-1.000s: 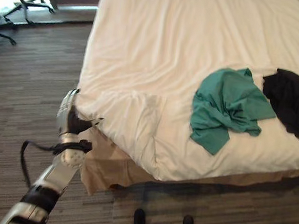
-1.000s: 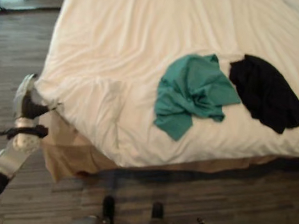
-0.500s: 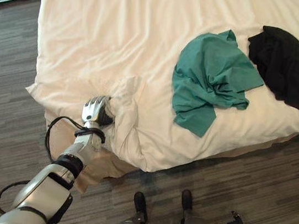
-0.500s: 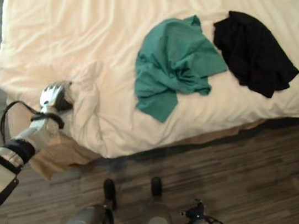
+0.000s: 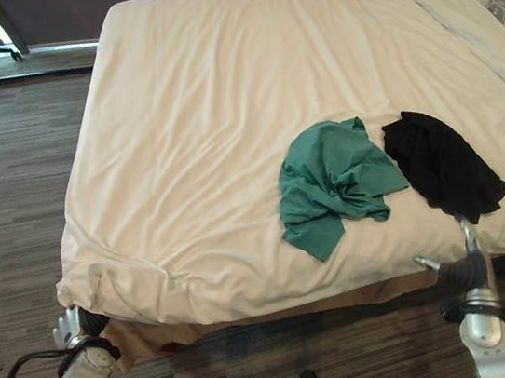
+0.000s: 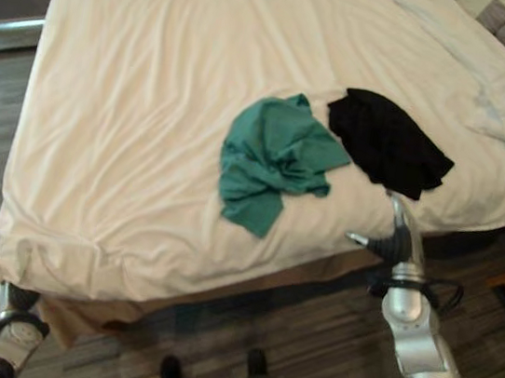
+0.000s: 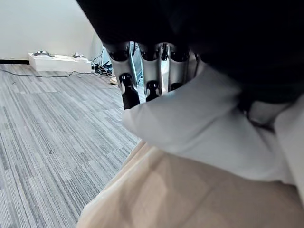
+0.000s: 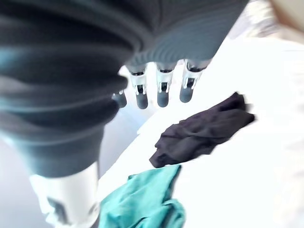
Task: Tidy up the quilt and then pick up the clothes from the bed and put them into the laundry hamper.
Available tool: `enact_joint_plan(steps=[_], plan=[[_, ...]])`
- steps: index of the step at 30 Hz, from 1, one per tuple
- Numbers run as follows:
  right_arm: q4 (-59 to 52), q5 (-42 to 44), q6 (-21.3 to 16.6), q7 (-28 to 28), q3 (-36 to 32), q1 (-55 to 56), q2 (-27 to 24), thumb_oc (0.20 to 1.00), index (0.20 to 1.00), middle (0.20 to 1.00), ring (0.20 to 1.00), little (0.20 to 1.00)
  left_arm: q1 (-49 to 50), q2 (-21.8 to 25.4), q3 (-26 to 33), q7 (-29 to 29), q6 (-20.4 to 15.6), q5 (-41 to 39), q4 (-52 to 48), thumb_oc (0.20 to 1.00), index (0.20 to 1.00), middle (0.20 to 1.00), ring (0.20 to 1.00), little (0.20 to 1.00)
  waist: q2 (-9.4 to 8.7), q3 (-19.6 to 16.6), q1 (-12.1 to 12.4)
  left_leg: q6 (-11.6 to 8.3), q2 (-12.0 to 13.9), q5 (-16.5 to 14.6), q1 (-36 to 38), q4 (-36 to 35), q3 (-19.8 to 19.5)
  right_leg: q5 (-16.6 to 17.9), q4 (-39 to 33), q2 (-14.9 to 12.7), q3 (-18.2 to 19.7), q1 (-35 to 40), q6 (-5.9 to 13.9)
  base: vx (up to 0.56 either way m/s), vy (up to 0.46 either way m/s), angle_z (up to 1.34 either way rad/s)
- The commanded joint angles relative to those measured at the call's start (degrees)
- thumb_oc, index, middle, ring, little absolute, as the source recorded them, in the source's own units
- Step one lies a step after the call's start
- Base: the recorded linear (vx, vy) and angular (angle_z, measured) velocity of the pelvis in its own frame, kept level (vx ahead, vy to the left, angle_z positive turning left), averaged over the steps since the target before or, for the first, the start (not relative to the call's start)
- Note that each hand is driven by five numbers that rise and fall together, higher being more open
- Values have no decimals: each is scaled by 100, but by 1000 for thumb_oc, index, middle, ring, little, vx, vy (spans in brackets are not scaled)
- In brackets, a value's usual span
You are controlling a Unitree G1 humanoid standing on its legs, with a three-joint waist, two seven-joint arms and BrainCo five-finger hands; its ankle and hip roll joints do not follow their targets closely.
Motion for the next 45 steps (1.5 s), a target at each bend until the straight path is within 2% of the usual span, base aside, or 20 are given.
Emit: enact_joint_plan(steps=[1,2,3,4,7,10,14,17,20,21,23,25,28,32,33,34,36,40,42,45], plan=[[-190,-200,-235,222,205,-979,-55,1000,1000,1000,1000,1000,1607,-321,-475,-698,1005,-183,1913,1000,1000,1000,1000,1000,-429,182,729,-152,146,-355,25,55,-92,-541,502,-571,-166,-289,448,-40,-8,6],[-156,-6,-264,370,543,-1467,-52,1000,1000,1000,1000,1000,1600,-444,-837,-924,959,29,1877,1000,1000,1000,1000,1000,-444,204,782,-150,156,-348,-17,68,-106,-536,501,-565,-165,-311,444,-61,-1,2],[84,276,-271,610,1268,-2447,43,200,200,200,200,200,1551,-533,-1515,-1267,866,485,1695,1000,1000,1000,1000,1000,-461,255,855,-148,171,-353,-96,115,-110,-531,490,-552,-135,-356,433,-63,1,4],[102,279,-278,604,1285,-2475,44,200,200,200,200,200,1544,-540,-1504,-1268,867,487,1696,1000,1000,1000,1000,1000,-458,248,849,-149,174,-337,-121,117,-107,-512,485,-548,-130,-380,430,-53,5,-6],[807,586,-306,793,2361,-3972,356,200,200,200,200,200,1255,-476,-2308,-1338,754,755,1278,1000,1000,1000,1000,1000,-494,360,970,-160,194,-317,-321,223,-120,-485,483,-527,-94,-517,404,-62,1,10],[1807,794,-305,817,3175,-5181,949,200,200,200,200,200,883,-406,-2976,-1192,646,847,908,1000,1000,1000,1000,1000,-477,554,1095,-173,212,-254,-583,300,-198,-458,525,-510,-128,-725,375,-79,-6,30],[2667,901,-225,873,3684,-5866,1598,200,200,200,200,200,692,-330,-3438,-1001,563,859,627,1000,1000,1000,1000,1000,-381,680,1246,-185,205,-159,-760,268,-320,-455,580,-499,-254,-859,382,-21,3,28],[2826,1019,-216,961,3829,-5996,1839,200,200,200,200,200,599,-283,-3510,-863,553,745,578,1000,1000,1000,1000,1000,-312,806,1333,-187,192,-117,-889,280,-405,-457,659,-507,-285,-970,385,-29,-2,21],[3011,1277,-194,1100,3948,-5824,2161,200,200,200,200,200,247,-103,-3513,-754,566,557,587,1000,1000,1000,1000,1000,-167,1074,1426,-205,175,-56,-1212,406,-522,-469,899,-532,-349,-1281,386,-69,10,20],[3018,1276,-198,1099,3948,-5829,2166,200,200,200,200,200,245,-101,-3511,-754,565,556,588,1000,1000,1000,1000,1000,-169,1069,1423,-205,176,-59,-1225,414,-525,-474,910,-532,-350,-1293,385,-34,22,25],[3753,1395,-93,1184,3881,-4920,2736,200,200,200,200,200,-148,-225,-3527,-713,629,429,631,1000,1000,1000,1000,1000,-82,1223,1395,-216,170,-22,-1343,436,-531,-482,1032,-537,-416,-1437,389,-6,37,14],[4239,1159,19,1387,4103,-4104,3257,200,200,200,200,200,-329,-360,-3539,-707,612,375,550,1000,1000,1000,1000,1000,-29,1277,1345,-210,154,-16,-1327,391,-533,-510,1053,-544,-443,-1438,405,25,26,8],[4686,1190,196,1839,4324,-3428,3674,200,200,200,200,200,-440,-417,-3630,-726,584,386,482,1000,1000,1000,1000,1000,3,1223,1313,-200,130,-12,-1307,348,-560,-523,1006,-560,-471,-1370,405,26,10,1],[4172,1712,176,2637,4669,-2657,3538,200,200,200,200,200,-568,-422,-3707,-809,477,405,392,1000,1000,1000,1000,1000,-80,1092,1244,-195,107,-75,-1161,333,-566,-567,967,-583,-439,-1206,408,9,6,2],[4158,1716,182,2641,4673,-2648,3526,200,200,200,200,200,-562,-426,-3708,-810,477,405,391,1000,1000,1000,1000,1000,-77,1091,1242,-195,106,-75,-1154,330,-566,-568,965,-584,-439,-1199,409,42,-9,3],[3676,2343,219,3030,4768,-2477,3375,200,200,200,200,200,-606,-414,-3736,-875,451,398,377,1000,1000,1000,1000,1000,-141,979,1225,-200,107,-111,-1064,319,-555,-584,946,-593,-435,-1112,411,46,-18,4],[3026,3000,150,3236,4771,-2427,3188,200,200,200,200,200,-636,-415,-3738,-940,451,426,360,1000,1000,1000,1000,1000,-218,855,1193,-206,118,-144,-949,297,-518,-597,929,-592,-428,-1025,415,61,-32,7],[1666,3575,-187,3107,4414,-2739,2675,200,200,200,200,200,-700,-413,-3635,-906,499,452,269,1000,1000,1000,1000,1000,-328,768,1041,-222,164,-190,-814,281,-384,-607,921,-556,-298,-1025,407,18,-26,-7],[1025,3890,-374,2865,3993,-2976,2308,200,200,200,200,200,-592,-317,-3535,-863,323,350,93,1000,1000,1000,1000,1000,-353,827,972,-239,198,-211,-864,364,-305,-617,969,-514,-199,-1155,397,-48,-13,-34],[1015,3859,-589,2500,3739,-3329,2284,200,200,200,200,200,-927,-489,-3703,-787,419,480,67,1000,1000,1000,1000,1000,-317,941,882,-258,231,-227,-983,480,-221,-614,1048,-473,-125,-1364,369,-54,12,-53]])
